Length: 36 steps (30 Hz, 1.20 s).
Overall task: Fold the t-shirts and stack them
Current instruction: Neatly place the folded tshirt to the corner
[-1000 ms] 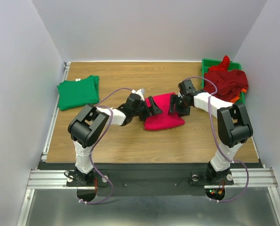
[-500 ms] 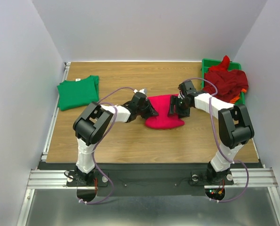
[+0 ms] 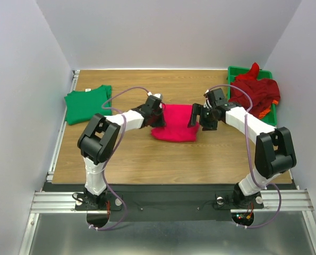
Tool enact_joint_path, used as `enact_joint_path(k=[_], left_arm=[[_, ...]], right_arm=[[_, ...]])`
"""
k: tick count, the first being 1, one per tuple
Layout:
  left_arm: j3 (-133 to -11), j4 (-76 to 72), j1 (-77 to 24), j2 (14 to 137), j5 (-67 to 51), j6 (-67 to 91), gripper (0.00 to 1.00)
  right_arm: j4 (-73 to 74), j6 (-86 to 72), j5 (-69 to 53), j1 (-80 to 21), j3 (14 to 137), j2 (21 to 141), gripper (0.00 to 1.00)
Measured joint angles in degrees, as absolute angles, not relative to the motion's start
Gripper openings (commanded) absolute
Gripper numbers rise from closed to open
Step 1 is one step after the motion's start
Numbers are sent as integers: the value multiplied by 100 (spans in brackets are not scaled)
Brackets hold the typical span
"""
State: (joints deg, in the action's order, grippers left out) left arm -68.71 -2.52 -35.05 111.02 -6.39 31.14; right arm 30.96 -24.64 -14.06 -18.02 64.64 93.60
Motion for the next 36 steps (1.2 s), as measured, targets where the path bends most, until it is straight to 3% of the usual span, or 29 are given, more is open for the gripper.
enact_joint_path(k=[13,26,36], left_arm=[[-8119,1914,-2519,10879,-279,1400,0],[-10103,3365,-1658,10886,-84,456,0],[-10425,3789,-781,10899,-19,169,0]], right_arm=[[3181,-2510,-1653,-1806,6007,8733,92],[3253,-2423,-1890,-1806,5745,8136,92],[3260,-2320,-1981,-1806,5301,7990,92]])
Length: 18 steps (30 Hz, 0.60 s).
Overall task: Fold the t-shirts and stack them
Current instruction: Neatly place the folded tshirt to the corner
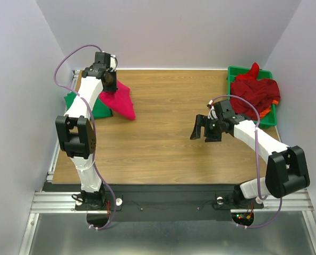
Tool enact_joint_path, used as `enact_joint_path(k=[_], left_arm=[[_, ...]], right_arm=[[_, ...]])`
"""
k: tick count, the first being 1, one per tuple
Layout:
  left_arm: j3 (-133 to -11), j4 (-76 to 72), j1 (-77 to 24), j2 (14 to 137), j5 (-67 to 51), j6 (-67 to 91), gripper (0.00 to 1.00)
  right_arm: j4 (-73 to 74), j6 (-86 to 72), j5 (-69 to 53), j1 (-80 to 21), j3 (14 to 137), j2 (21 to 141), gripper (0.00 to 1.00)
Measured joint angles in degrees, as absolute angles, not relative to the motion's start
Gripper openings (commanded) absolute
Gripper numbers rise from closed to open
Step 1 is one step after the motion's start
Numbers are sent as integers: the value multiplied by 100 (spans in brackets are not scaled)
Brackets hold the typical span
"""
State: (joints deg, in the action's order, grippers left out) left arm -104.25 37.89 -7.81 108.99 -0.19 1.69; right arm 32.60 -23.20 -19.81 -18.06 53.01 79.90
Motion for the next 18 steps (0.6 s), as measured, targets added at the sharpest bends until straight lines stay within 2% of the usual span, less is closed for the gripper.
enact_joint_path(k=[18], left_arm=[[-11266,4047,-213,11360,-305,-89,0]], right_arm=[[3264,-2252,-2091,-1806,5107,7760,92]])
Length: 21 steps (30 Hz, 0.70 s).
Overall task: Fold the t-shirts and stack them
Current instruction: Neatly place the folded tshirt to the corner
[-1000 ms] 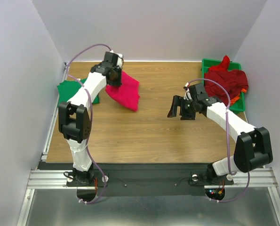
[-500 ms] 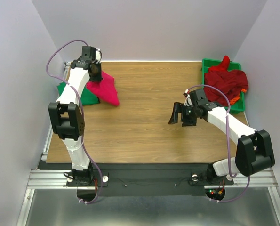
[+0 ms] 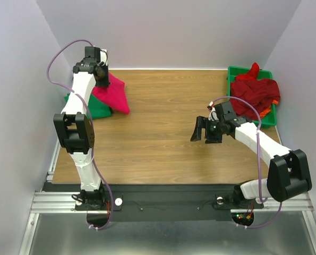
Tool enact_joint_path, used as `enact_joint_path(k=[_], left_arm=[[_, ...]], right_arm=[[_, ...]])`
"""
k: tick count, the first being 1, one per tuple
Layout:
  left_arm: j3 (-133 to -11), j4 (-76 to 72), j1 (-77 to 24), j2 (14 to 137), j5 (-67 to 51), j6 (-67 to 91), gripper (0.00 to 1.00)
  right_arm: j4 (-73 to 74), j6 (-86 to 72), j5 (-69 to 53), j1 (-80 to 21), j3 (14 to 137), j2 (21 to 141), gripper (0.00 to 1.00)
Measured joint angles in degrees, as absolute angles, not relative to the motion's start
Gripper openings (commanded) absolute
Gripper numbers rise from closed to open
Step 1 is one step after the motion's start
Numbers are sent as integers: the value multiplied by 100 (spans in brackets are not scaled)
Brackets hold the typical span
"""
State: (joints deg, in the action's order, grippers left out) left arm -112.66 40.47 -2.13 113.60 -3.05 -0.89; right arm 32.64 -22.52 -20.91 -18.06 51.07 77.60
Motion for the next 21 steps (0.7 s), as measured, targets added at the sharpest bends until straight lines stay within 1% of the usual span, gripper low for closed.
enact_joint_path(k=[15,21], left_arm=[[-11113,4001,600,11148,-539,-165,0],[-10975,3861,727,11026,-626,-172,0]], right_arm=[[3260,-2252,-2123,-1806,5105,7762,92],[3262,-2268,-2152,-1806,5105,7762,93]])
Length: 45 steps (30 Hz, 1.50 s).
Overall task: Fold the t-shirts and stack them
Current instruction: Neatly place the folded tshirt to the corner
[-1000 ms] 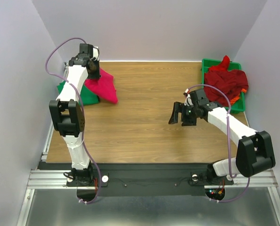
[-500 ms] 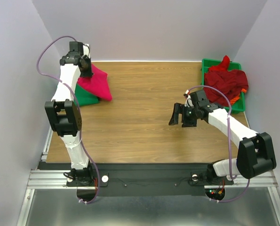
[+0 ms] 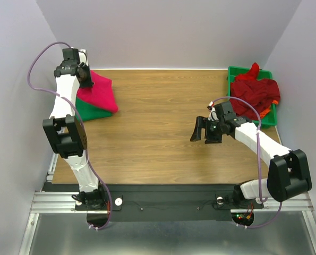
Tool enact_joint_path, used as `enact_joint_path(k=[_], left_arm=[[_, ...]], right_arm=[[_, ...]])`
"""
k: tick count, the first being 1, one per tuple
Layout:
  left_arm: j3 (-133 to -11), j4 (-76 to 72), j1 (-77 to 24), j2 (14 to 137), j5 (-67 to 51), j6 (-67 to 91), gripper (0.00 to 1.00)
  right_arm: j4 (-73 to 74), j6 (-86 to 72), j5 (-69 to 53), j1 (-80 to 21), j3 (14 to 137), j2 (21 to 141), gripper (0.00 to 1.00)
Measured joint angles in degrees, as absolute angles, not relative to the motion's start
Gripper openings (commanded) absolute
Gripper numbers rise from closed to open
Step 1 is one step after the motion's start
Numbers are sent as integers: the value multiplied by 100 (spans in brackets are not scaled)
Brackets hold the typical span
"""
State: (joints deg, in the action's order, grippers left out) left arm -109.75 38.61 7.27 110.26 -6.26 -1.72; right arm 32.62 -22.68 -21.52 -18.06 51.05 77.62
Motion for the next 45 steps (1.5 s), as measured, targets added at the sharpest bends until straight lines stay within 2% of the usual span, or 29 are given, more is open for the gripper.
enact_joint_path(k=[10,27,28,29,30,32,33,34,41,45], left_arm=[[-10182,3498,908,10995,-652,-209,0],[-9974,3074,1011,11120,91,-102,0],[-9974,3065,1015,11157,178,-102,5],[-9974,3065,1015,11174,250,-102,14],[-9974,3070,1017,11209,366,-93,37],[-9974,3076,1024,11260,545,-86,64],[-9974,3094,1024,11277,679,-21,88],[-9974,3111,1031,11295,902,49,98],[-9963,3249,1107,11268,1951,386,98],[-9417,3295,1131,10689,2405,620,98]], right_arm=[[3264,-2270,-2211,-1809,5083,7762,93],[3323,-2296,-2233,-1809,5092,7784,93],[3330,-2300,-2233,-1806,5096,7804,93],[3343,-2316,-2233,-1806,5105,7819,93],[3376,-2327,-2233,-1806,5129,7856,93],[3411,-2342,-2233,-1806,5170,7902,94],[3433,-2351,-2233,-1806,5212,7933,95],[3437,-2357,-2231,-1806,5249,7946,95],[3452,-2423,-2215,-1809,5575,7953,96],[3452,-2456,-2126,-1806,5684,7950,97]])
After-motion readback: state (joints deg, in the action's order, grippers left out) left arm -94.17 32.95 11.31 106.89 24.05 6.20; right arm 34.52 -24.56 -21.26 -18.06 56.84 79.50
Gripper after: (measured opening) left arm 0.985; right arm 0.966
